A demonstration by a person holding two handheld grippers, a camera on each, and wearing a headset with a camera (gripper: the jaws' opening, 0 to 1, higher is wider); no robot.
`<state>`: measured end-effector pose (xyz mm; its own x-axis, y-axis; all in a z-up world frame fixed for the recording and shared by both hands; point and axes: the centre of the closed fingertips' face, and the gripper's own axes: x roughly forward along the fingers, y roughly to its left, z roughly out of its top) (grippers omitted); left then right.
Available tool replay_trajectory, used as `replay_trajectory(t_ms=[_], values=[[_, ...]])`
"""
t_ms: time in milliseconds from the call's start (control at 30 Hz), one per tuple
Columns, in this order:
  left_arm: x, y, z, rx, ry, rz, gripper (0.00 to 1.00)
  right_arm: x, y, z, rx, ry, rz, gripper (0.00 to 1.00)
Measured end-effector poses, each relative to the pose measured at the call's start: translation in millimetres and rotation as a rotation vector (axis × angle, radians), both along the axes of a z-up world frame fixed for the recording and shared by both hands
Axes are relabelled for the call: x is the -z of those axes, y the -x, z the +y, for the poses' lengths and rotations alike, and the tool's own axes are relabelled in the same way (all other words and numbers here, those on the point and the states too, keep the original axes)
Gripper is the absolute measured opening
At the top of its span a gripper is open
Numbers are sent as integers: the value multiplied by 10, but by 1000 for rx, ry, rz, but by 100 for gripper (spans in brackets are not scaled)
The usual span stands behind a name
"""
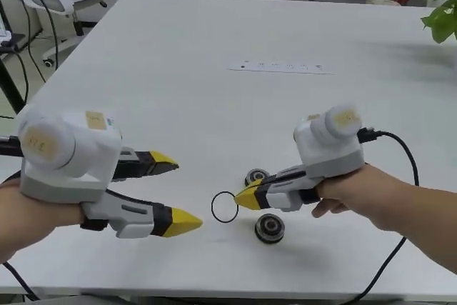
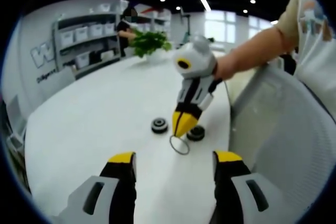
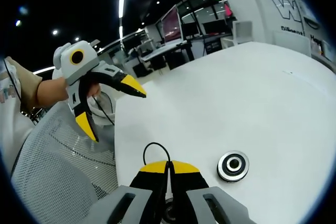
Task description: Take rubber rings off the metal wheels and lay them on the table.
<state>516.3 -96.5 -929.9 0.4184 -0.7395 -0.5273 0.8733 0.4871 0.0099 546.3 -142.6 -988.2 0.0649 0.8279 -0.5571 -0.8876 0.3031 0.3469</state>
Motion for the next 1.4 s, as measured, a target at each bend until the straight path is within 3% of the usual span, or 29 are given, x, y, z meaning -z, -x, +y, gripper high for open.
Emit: replay_trajectory(t_ms=[233, 500, 667, 1000, 1400], values=[[13, 7, 26, -9, 0, 4, 60, 133, 10, 11, -5, 43, -5, 0], [42, 24, 34, -13, -3, 16, 61, 172, 17, 1, -8, 58, -13, 0], [33, 16, 28, -7, -10, 13, 61, 154, 2, 0, -6, 56, -27, 8], [19, 1, -14, 3, -14, 18, 61, -2, -12, -22, 8, 8, -28, 18], [-38, -64, -139, 26, -12, 17, 61, -253, -71, -192, 45, -47, -53, 23]])
